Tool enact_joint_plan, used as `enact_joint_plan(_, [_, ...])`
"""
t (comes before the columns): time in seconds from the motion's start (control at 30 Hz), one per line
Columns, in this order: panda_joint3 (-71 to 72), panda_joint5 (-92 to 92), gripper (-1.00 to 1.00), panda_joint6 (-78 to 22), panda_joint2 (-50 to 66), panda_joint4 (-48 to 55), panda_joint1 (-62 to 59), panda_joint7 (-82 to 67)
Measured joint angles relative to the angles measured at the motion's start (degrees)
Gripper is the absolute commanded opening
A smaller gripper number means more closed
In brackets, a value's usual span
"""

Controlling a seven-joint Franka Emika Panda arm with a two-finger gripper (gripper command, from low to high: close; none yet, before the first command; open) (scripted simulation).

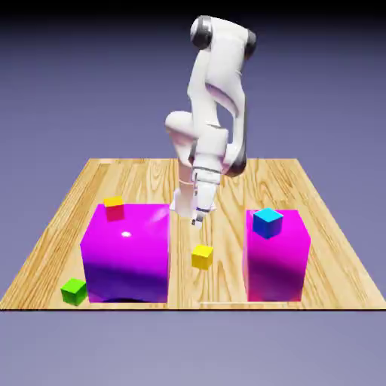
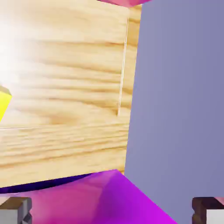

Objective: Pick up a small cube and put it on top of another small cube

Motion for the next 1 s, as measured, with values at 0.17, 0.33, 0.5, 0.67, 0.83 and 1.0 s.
enact_joint_plan(0.17, [8.82, 1.38, 0.00, 1.56, 1.86, -1.17, -7.25, -12.46])
enact_joint_plan(0.33, [17.65, 2.76, 0.00, 3.12, 3.73, -2.35, -14.49, -24.92])
enact_joint_plan(0.5, [26.47, 4.14, 0.00, 4.68, 5.59, -3.52, -21.74, -37.38])
enact_joint_plan(0.67, [35.30, 5.52, 0.00, 6.24, 7.46, -4.69, -28.99, -49.84])
enact_joint_plan(0.83, [40.64, 6.35, 0.00, 7.18, 8.58, -5.40, -33.37, -57.37])
enact_joint_plan(1.0, [49.05, -0.17, 0.00, 10.52, 4.21, -3.69, -43.74, -51.85])
